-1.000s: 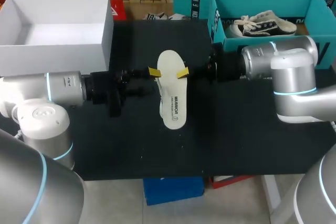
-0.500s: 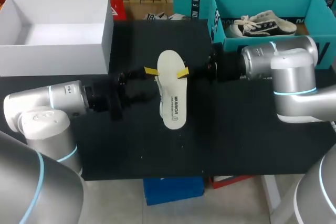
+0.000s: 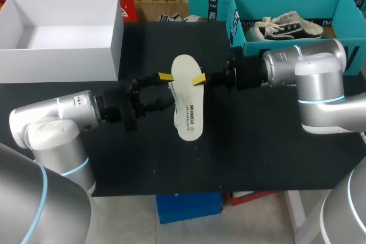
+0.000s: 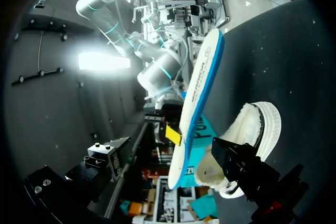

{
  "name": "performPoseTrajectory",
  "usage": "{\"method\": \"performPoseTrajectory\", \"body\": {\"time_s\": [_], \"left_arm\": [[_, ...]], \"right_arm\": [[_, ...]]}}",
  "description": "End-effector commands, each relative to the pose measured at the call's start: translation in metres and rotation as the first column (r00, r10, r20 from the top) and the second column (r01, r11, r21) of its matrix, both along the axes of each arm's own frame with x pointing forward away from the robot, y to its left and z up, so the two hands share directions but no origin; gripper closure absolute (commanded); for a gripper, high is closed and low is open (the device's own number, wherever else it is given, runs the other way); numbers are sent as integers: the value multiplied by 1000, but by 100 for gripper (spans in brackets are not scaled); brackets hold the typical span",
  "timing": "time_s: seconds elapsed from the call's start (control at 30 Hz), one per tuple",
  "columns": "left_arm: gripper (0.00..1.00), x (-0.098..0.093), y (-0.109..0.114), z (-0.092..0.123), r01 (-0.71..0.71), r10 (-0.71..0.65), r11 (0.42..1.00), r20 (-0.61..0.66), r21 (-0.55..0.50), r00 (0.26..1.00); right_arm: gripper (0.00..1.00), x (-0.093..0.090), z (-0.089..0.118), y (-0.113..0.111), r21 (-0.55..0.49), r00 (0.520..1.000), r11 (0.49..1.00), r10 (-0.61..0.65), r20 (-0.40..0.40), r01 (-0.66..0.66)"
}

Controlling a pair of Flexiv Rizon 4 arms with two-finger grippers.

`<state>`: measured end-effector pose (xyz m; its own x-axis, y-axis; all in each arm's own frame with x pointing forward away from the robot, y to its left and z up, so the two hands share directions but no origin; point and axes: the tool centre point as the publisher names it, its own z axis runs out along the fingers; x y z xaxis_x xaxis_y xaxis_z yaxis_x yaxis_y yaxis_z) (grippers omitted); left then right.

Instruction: Take the shoe out of the shoebox, open the shoe tongue, remove and reinsert the insole, then place the shoe into the shoebox

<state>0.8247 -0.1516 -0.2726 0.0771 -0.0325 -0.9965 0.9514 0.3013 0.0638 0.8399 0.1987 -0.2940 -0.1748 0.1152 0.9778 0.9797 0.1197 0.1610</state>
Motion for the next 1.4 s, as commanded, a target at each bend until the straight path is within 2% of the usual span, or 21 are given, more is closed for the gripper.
{"method": "performPoseTrajectory", "body": {"time_s": [0.03,0.07,0.17,0.23,0.33,0.43,0.5,0.6,0.73,1.07,1.4], "left_arm": [[2,11,-6,-9,13,-13,1000,1,-5,1000],[7,12,-7,-11,18,-18,1000,4,-1,1000],[10,18,-11,-13,28,-28,1000,12,-11,1000],[21,21,-14,-14,33,-32,999,21,-13,999],[22,25,-18,-13,39,-38,999,29,-18,999],[31,29,-23,-13,47,-46,999,34,-22,998],[32,30,-27,-12,59,-58,998,38,-21,998],[38,31,-32,-12,72,-71,997,43,-17,997],[53,32,-36,-12,82,-81,997,45,-12,996],[53,19,-33,-10,94,-94,996,50,8,994],[63,9,-24,-16,52,-53,998,44,18,998]], "right_arm": [[100,1,-1,1,-1,1000,1000,1,0,-1],[100,1,-1,1,-1,1000,1000,1,0,-1],[100,1,-1,1,-1,1000,1000,1,0,-1],[100,1,-1,1,-1,1000,1000,1,0,-1],[100,1,-1,1,-1,1000,1000,1,0,-1],[100,1,-1,1,-1,1000,1000,1,0,-1],[100,1,-1,1,-1,1000,1000,1,0,-1],[100,1,-1,1,-1,1000,1000,1,0,-1],[100,1,-1,1,-1,1000,1000,1,0,-1],[100,1,-1,1,-1,1000,1000,1,0,-1],[100,1,-1,1,-1,1000,1000,1,0,-1]]}}
